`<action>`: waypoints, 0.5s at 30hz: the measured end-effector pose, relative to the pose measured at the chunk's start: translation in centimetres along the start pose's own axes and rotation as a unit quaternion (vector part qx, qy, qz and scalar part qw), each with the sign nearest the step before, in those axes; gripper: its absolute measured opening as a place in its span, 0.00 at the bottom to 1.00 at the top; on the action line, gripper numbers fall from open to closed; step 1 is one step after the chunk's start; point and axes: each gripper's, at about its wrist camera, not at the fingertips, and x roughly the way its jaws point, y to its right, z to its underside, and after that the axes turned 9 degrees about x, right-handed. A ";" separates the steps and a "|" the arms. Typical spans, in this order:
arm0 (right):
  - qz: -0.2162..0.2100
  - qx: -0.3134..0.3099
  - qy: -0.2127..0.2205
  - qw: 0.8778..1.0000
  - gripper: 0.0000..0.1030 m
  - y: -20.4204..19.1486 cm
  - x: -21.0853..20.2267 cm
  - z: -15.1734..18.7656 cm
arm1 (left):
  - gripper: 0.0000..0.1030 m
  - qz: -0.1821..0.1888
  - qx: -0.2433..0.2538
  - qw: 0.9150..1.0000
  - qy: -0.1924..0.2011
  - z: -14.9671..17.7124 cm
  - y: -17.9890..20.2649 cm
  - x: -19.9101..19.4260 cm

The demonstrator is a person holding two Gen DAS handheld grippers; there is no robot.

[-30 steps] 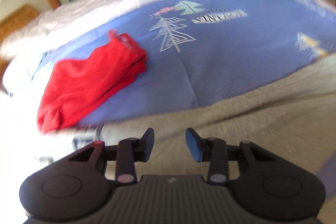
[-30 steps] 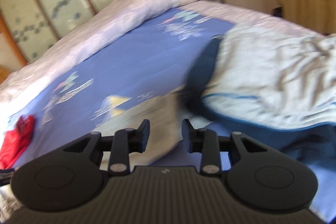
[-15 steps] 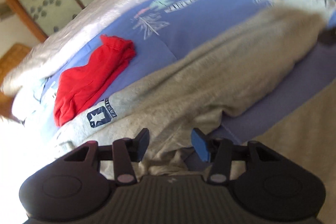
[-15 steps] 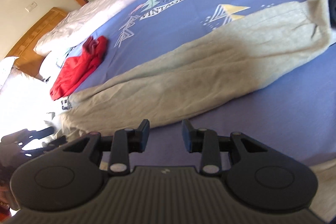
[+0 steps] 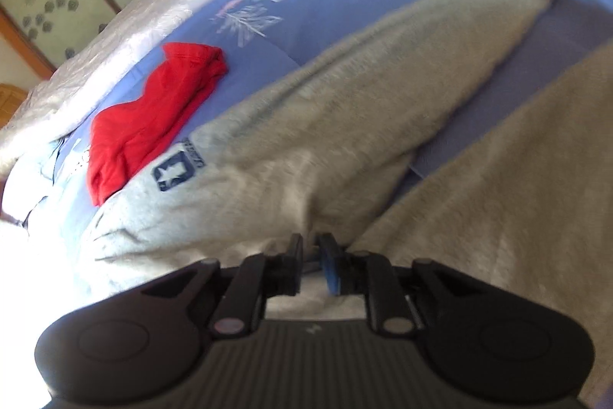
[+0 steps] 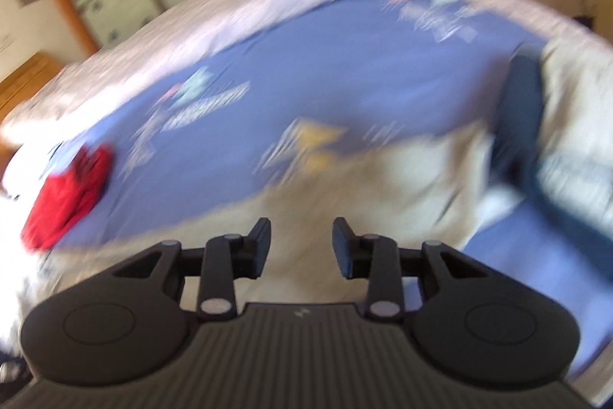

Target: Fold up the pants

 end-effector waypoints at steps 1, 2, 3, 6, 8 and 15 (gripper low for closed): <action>0.012 -0.001 0.010 1.000 0.37 0.5 0.3 -1.2 | 0.36 -0.002 -0.023 1.000 0.011 -0.1 -1.4 -0.6; 0.022 -0.001 0.017 1.000 0.39 0.9 0.5 -2.4 | 0.44 -0.009 -0.054 0.998 0.028 -0.4 -3.3 -1.5; 0.026 0.000 0.019 0.999 0.39 1.2 0.7 -3.3 | 0.46 -0.020 -0.087 0.995 0.041 -0.5 -5.4 -2.1; 0.029 -0.001 0.011 1.000 0.39 2.2 1.6 -5.4 | 0.57 -0.081 -0.194 0.977 0.030 -0.4 -12.7 -1.1; 0.043 -0.016 0.003 0.999 0.39 2.4 2.4 -6.1 | 0.58 -0.106 -0.246 0.963 -0.009 0.3 -17.4 1.4; 0.051 -0.109 -0.085 0.989 0.59 3.4 5.7 -7.3 | 0.80 -0.159 -0.223 0.959 -0.076 2.4 -23.5 9.6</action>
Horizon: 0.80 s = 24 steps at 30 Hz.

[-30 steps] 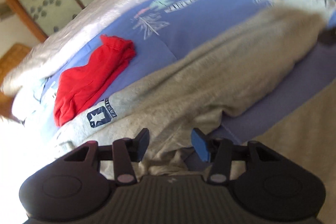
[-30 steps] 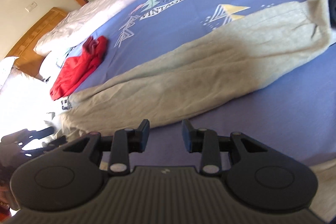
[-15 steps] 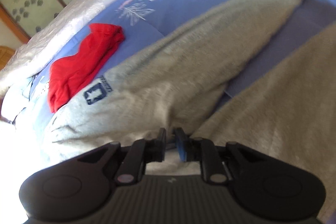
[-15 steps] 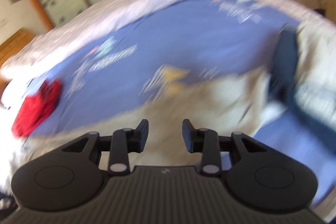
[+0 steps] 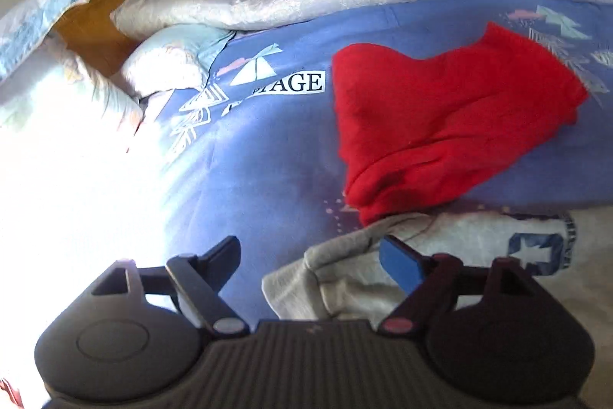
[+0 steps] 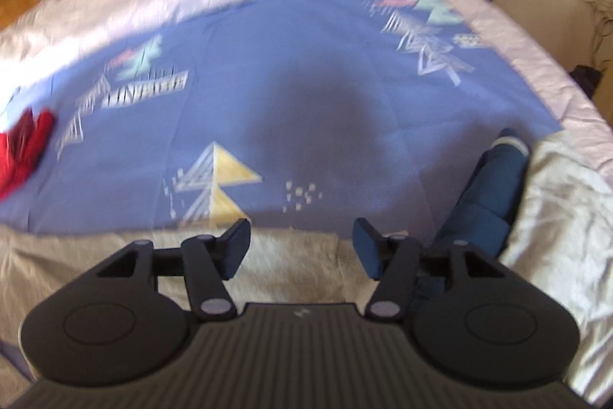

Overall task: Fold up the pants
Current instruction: 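Grasp the waistband with both grippers and fold it over toward the legs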

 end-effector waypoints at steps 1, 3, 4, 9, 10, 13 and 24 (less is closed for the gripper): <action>0.001 -0.003 -0.011 1.000 0.59 0.3 0.4 -0.2 | 0.82 0.000 0.034 0.999 0.002 -0.1 0.7 0.5; 0.000 -0.005 -0.024 1.000 0.60 0.6 0.7 -0.7 | 0.89 0.015 0.098 0.995 0.008 -0.2 2.2 1.0; -0.005 -0.007 -0.031 0.999 0.60 0.8 0.8 -0.9 | 0.93 0.023 0.126 0.992 0.012 -0.3 3.1 1.0; 0.007 -0.052 -0.057 0.997 0.60 0.9 1.2 -2.2 | 0.93 0.077 0.196 0.977 -0.007 -0.8 6.0 2.3; 0.009 -0.065 -0.064 0.996 0.61 0.9 1.5 -2.5 | 0.86 0.078 0.204 0.976 -0.007 -0.6 6.5 2.5; 0.026 -0.106 -0.090 0.990 0.61 0.4 2.5 -2.8 | 0.38 0.089 0.203 0.975 0.010 -0.1 7.6 1.8; 0.074 -0.273 -0.095 0.954 0.11 -3.5 5.3 1.0 | 0.09 0.015 0.203 0.979 0.026 1.3 9.6 -1.1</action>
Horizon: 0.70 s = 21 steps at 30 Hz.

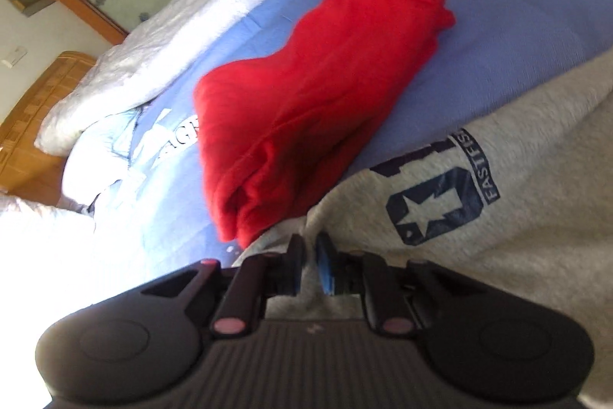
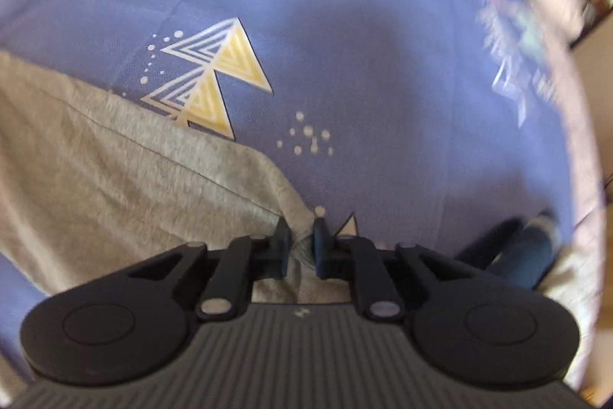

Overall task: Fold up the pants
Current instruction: 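Grasp the waistband with both grippers and fold it over toward the legs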

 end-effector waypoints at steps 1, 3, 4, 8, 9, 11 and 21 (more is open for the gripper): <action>0.015 -0.006 0.021 1.000 0.11 -0.4 -0.6 0.1 | 0.09 -0.007 -0.005 1.000 0.001 0.1 -0.1 -0.5; 0.034 0.007 0.070 0.997 0.11 -0.3 -2.3 0.0 | 0.09 -0.016 -0.020 1.000 0.008 0.2 -0.2 -2.1; 0.039 0.020 0.097 0.994 0.11 0.0 -3.6 0.0 | 0.09 -0.019 -0.030 0.999 0.014 0.5 -0.3 -3.1; 0.043 0.051 0.175 0.982 0.11 0.8 -8.7 1.6 | 0.09 -0.033 -0.070 0.995 0.055 2.7 -1.3 -7.9; 0.041 0.054 0.190 0.979 0.11 0.9 -9.9 2.6 | 0.09 -0.035 -0.081 0.994 0.069 3.7 -1.5 -9.6; 0.038 0.067 0.204 0.976 0.11 1.2 -12.0 5.0 | 0.09 -0.038 -0.097 0.990 0.094 5.8 -1.4 -12.7; 0.007 0.144 0.192 0.971 0.11 0.5 -15.6 20.8 | 0.09 0.016 -0.117 0.989 0.084 16.2 6.3 -21.4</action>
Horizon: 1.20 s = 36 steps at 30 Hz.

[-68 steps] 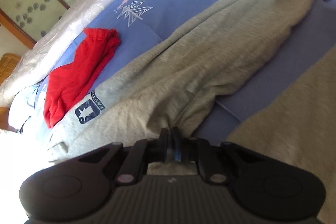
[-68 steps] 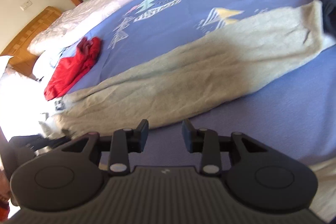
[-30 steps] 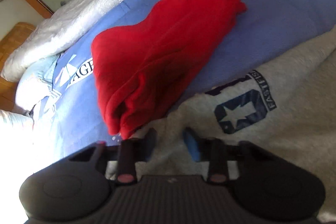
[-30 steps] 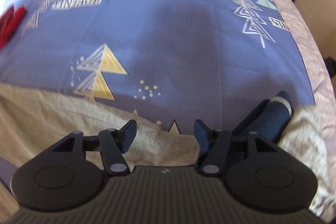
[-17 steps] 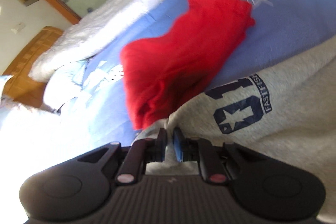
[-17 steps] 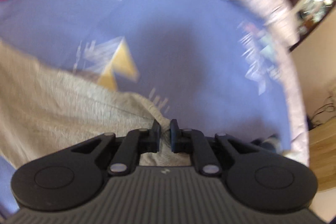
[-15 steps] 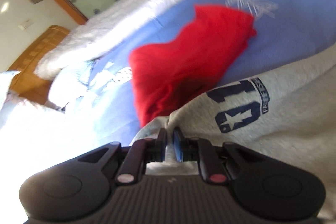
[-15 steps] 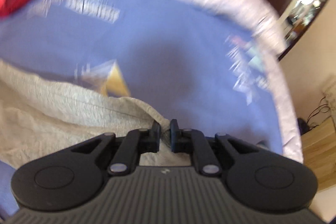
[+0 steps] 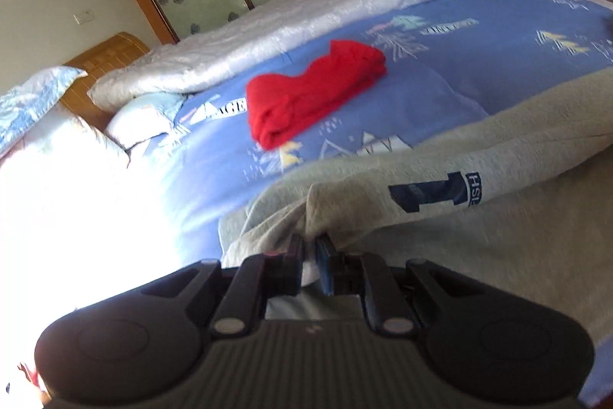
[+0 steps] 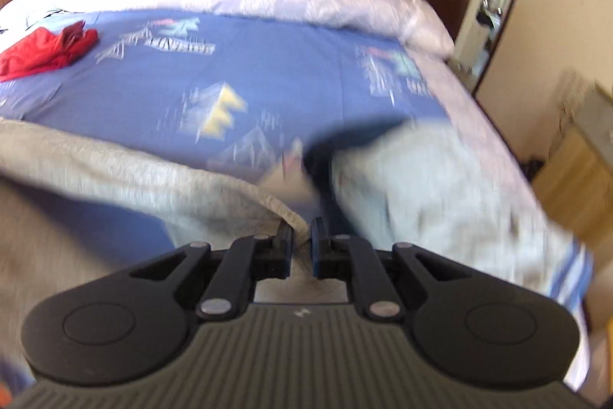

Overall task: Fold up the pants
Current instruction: 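Grasp the waistband with both grippers and fold it over toward the legs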

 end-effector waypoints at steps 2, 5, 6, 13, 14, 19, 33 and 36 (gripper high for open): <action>-0.003 0.034 -0.004 0.999 0.11 0.5 -0.9 2.2 | 0.09 0.004 -0.002 1.000 -0.021 1.9 1.3 -0.6; -0.001 0.056 0.009 0.998 0.11 0.6 -2.4 4.3 | 0.09 0.002 -0.011 0.999 -0.034 3.4 1.7 -1.0; 0.000 0.054 0.015 0.998 0.11 0.3 -2.8 4.5 | 0.09 0.003 -0.021 0.999 -0.034 3.7 1.3 -1.3; 0.038 -0.040 0.118 0.991 0.12 -2.3 -6.5 3.9 | 0.09 -0.003 -0.085 0.996 0.001 2.8 -3.0 -3.6; 0.052 -0.074 0.132 0.987 0.12 -3.0 -6.8 4.3 | 0.09 -0.005 -0.085 0.996 0.003 2.9 -3.5 -3.9; 0.064 -0.166 0.049 0.983 0.25 -3.2 -5.1 8.4 | 0.12 0.022 -0.058 0.997 -0.035 5.0 -2.8 -4.3; -0.052 0.292 0.005 0.955 0.39 8.6 -6.0 7.6 | 0.18 0.141 -0.046 0.988 0.046 -2.0 2.1 -7.9; -0.065 0.314 0.010 0.947 0.39 8.5 -4.9 6.9 | 0.18 0.198 -0.024 0.978 0.063 -5.2 7.2 -6.6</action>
